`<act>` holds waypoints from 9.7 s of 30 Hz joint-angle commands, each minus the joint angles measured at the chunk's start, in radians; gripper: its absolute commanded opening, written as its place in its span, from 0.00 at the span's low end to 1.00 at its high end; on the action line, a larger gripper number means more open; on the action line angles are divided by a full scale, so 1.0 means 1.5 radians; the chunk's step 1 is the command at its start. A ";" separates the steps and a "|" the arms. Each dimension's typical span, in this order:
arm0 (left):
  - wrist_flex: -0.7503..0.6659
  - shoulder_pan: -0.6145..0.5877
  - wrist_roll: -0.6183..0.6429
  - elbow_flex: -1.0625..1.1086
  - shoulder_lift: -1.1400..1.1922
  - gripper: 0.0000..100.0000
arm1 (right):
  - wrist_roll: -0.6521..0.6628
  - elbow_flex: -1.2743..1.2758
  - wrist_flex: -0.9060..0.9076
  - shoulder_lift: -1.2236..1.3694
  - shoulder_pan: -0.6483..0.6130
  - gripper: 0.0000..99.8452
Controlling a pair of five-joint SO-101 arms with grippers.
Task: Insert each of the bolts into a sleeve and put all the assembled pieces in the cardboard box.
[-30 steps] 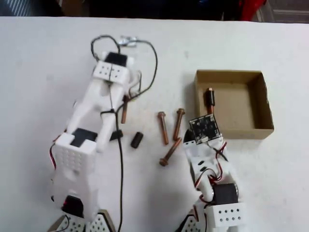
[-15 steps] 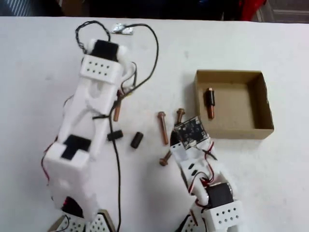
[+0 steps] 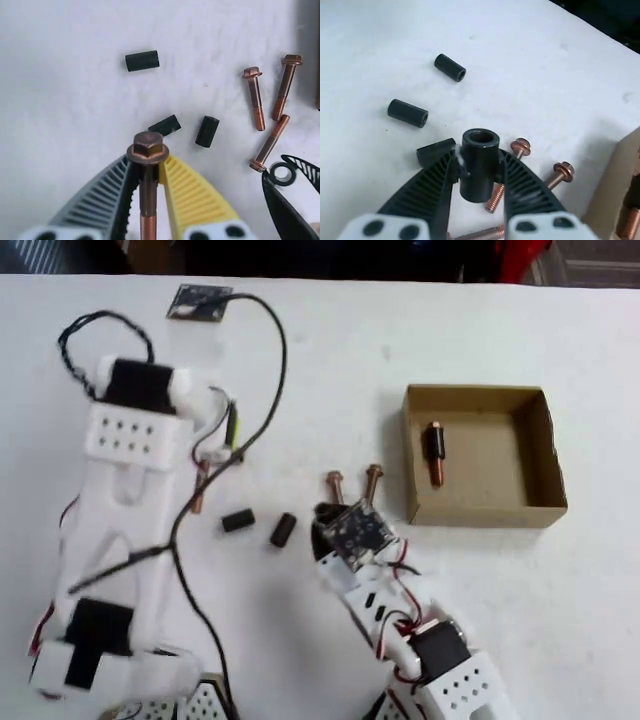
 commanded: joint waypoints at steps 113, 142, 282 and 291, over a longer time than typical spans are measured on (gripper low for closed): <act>-0.689 0.117 -0.004 1.052 -1.092 0.45 | -0.148 0.104 -0.340 -0.009 -0.118 0.02; -0.464 -0.212 -0.089 0.930 -1.092 0.45 | -0.147 0.064 -0.203 -0.009 0.050 0.02; -0.595 -0.255 -0.120 1.258 -1.092 0.02 | -0.570 -0.685 0.141 0.996 -0.109 0.17; -0.594 -0.255 -0.120 1.258 -1.092 0.02 | -0.634 -0.783 0.139 1.145 -0.109 0.17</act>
